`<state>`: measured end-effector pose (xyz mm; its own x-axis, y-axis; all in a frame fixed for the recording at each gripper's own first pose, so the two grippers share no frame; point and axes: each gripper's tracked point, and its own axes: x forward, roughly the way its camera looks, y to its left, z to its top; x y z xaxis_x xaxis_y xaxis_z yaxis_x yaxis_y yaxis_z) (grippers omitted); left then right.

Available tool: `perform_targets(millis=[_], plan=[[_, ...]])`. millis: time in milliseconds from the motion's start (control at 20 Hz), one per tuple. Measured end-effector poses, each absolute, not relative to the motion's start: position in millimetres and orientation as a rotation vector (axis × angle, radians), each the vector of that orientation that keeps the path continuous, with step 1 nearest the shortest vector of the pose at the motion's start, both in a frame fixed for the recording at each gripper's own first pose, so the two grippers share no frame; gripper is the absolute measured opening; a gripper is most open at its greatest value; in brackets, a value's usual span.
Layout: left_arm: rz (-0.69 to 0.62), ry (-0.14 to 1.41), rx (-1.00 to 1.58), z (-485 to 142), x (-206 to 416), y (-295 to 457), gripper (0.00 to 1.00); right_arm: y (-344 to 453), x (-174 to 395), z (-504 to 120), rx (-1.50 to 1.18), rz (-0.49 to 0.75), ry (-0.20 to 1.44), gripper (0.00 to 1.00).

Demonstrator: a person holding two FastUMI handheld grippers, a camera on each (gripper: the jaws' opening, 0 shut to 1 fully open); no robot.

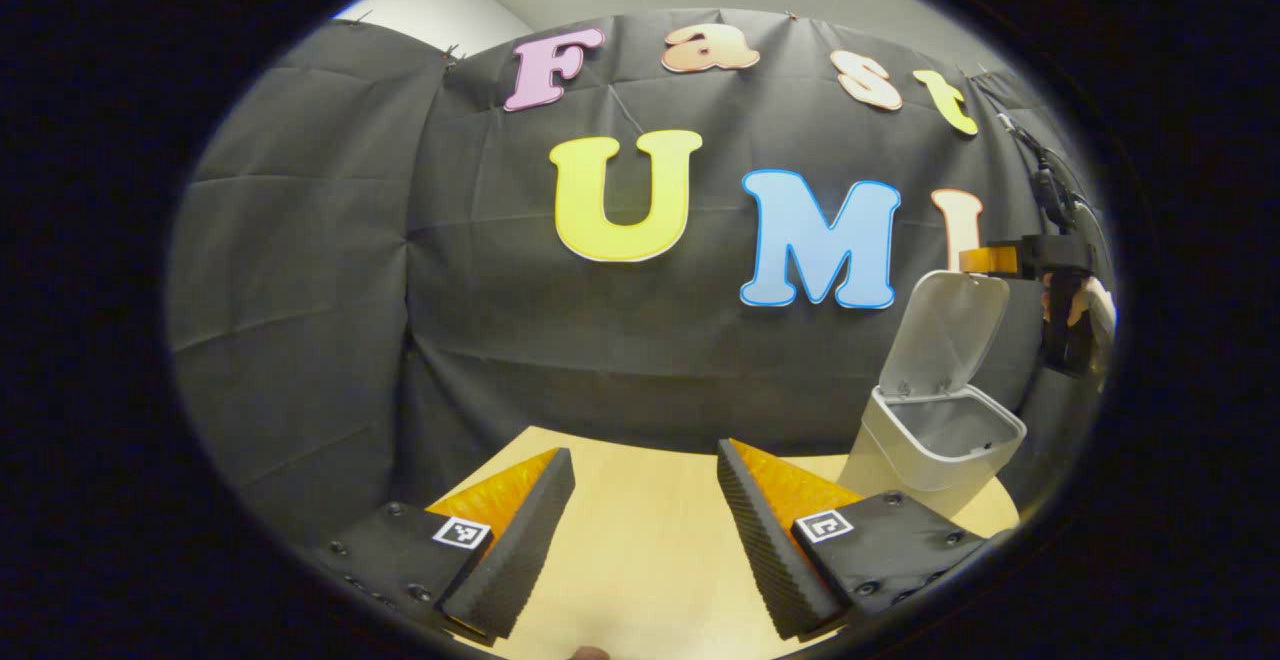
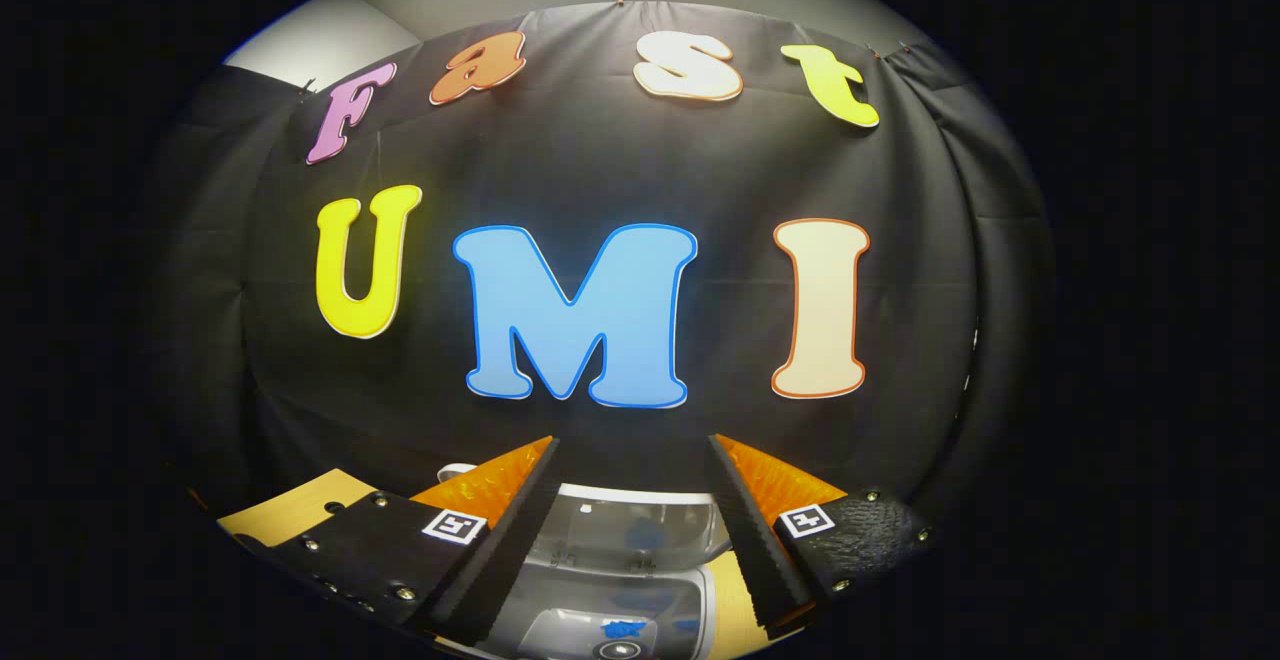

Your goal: Press the lid of the desktop garbage bin to open it, pick up the crumpled paper on the desktop and throw it into the bin, then pick up the pop can on the desktop and drop it into the bin, and finally close the garbage bin lid.

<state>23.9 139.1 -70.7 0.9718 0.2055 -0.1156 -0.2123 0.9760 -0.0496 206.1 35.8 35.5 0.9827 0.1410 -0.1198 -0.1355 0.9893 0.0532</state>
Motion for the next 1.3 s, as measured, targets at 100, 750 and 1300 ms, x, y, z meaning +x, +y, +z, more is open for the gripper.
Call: perform_targets(millis=[100,750,1300], plan=[[0.199,0.111,-0.061,-70.0,26.3,134.3,0.97,36.2,196.4,32.4,0.048,0.144,0.131,0.91],[0.128,0.112,-0.041,-68.2,39.0,106.1,0.97,42.1,145.3,-12.7,0.085,0.179,0.215,0.91],[0.129,0.118,-0.046,-70.4,42.0,105.8,0.97,57.5,123.4,-90.2,0.077,0.204,0.376,0.92]])
